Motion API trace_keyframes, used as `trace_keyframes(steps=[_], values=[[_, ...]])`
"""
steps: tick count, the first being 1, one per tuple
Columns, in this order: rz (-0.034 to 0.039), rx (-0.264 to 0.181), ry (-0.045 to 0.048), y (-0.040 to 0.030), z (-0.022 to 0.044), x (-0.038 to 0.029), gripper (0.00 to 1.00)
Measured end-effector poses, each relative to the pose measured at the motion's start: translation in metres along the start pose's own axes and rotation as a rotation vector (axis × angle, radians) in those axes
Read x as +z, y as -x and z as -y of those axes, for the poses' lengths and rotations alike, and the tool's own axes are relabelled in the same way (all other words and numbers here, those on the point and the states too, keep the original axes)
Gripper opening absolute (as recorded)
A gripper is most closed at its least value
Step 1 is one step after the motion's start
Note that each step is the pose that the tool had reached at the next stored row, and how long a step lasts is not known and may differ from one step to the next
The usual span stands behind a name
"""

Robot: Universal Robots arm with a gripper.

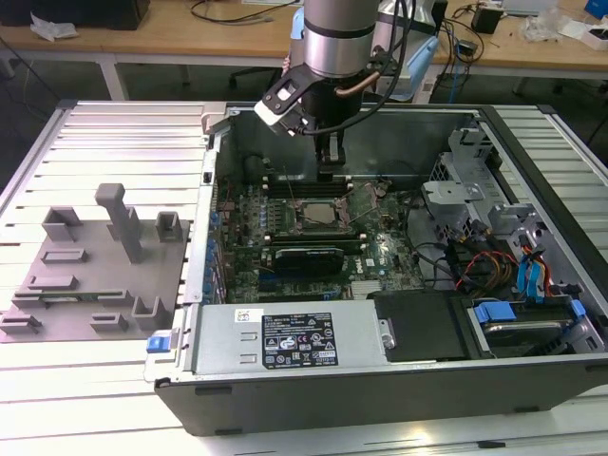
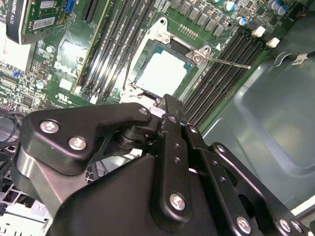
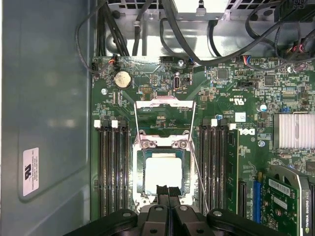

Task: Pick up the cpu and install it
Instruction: 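Close the cpu cover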

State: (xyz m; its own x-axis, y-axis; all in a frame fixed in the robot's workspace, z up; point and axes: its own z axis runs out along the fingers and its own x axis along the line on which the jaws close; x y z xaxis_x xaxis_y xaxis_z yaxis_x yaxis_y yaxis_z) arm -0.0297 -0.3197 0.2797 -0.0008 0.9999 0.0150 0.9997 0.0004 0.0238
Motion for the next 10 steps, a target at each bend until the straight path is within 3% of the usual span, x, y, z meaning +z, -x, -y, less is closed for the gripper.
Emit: trace_keyframes(steps=[4, 10], values=[[-0.0001, 0.0, 0.0, 0.0, -0.0003, 0.0004, 0.11], [-0.0001, 0.0, 0.0001, 0.0003, -0.0175, 0.0008, 0.11]])
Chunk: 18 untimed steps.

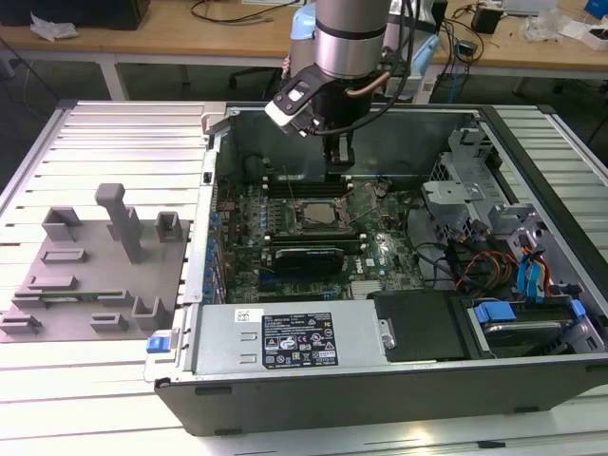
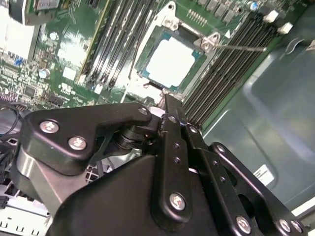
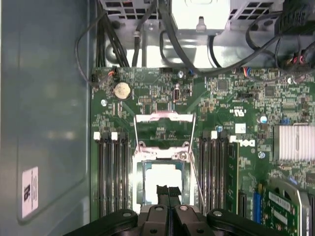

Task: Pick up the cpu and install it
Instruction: 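Close the cpu cover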

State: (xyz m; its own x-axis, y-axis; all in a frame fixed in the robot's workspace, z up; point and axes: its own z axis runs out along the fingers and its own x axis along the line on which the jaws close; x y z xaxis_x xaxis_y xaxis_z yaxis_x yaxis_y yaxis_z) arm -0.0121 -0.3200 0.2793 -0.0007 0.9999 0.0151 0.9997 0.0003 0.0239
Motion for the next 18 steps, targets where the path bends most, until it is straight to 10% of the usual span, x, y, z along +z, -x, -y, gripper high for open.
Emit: trace_keyframes(steps=[13, 18], values=[[0.0, 0.0, 0.0, 0.0, -0.0234, 0.0006, 0.11], [0.0001, 0.0, -0.0009, 0.0002, -0.0437, 0.0012, 0.11]])
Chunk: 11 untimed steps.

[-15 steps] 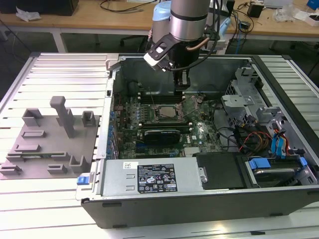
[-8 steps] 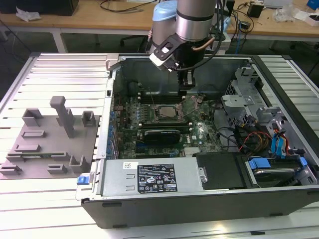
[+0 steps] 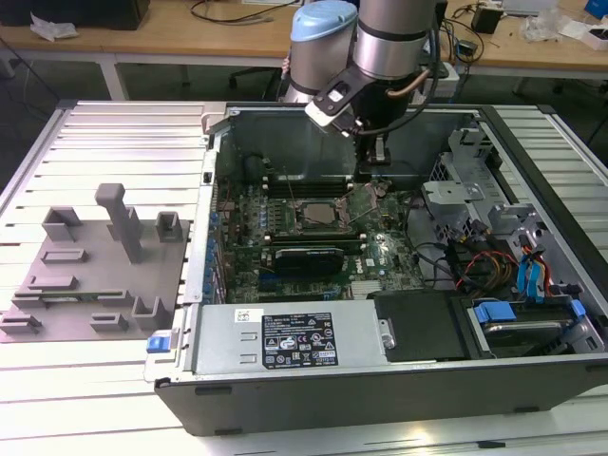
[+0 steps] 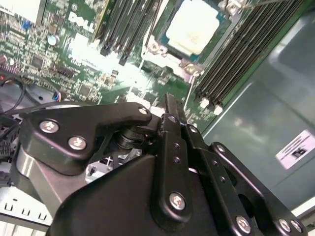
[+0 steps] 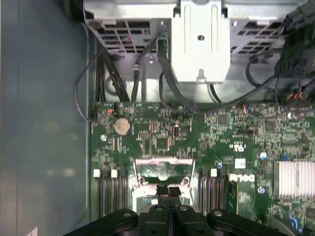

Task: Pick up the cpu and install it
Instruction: 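Close the cpu cover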

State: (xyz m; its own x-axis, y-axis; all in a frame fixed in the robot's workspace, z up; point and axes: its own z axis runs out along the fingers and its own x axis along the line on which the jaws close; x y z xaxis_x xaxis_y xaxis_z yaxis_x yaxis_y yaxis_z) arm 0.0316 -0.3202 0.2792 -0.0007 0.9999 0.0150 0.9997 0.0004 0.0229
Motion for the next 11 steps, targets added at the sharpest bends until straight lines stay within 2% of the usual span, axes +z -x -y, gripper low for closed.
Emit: trace_keyframes(steps=[4, 11], values=[[0.0, 0.0, -0.0036, 0.0003, -0.0221, 0.0008, 0.11], [-0.0001, 0.0, -0.0084, 0.0004, -0.0442, 0.0019, 0.11]])
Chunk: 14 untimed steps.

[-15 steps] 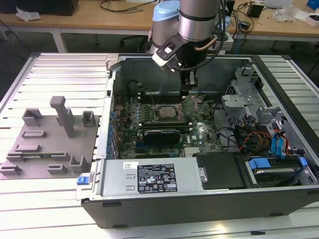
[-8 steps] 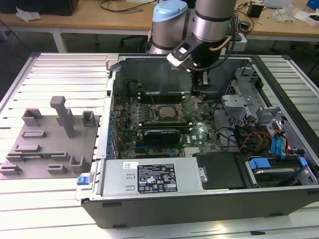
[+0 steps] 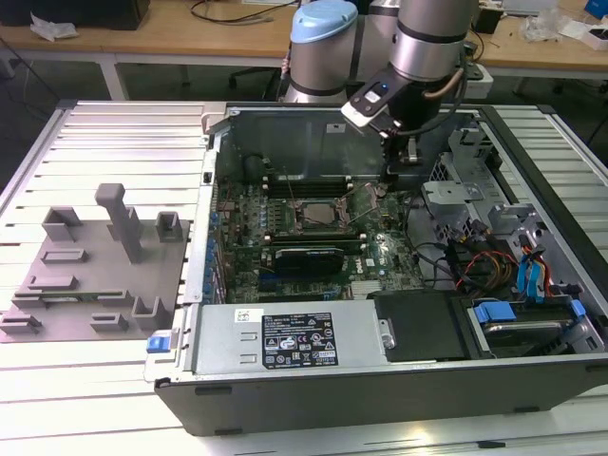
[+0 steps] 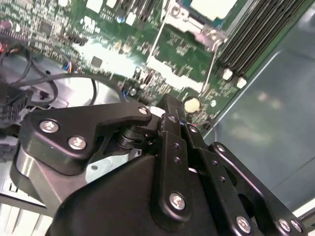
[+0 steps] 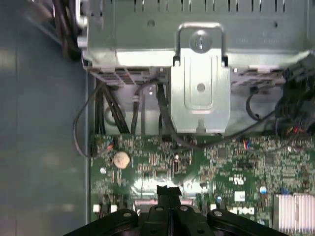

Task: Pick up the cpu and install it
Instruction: 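Close the cpu cover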

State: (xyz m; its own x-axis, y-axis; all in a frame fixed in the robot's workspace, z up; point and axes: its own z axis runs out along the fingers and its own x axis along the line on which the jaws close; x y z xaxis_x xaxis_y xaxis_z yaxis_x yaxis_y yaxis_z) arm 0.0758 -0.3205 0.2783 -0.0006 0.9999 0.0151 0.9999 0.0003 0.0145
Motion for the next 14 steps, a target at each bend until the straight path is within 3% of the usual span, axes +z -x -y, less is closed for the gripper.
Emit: trace_keyframes(steps=[4, 8, 11, 14], values=[[0.0, 0.0, -0.0084, 0.0007, -0.0069, 0.006, 0.11], [0.0001, 0.001, -0.018, 0.0011, -0.008, 0.0116, 0.11], [0.0, 0.001, -0.0181, 0.001, -0.0081, 0.0117, 0.11], [0.0001, 0.001, -0.0194, 0.0011, -0.0081, 0.0159, 0.11]])
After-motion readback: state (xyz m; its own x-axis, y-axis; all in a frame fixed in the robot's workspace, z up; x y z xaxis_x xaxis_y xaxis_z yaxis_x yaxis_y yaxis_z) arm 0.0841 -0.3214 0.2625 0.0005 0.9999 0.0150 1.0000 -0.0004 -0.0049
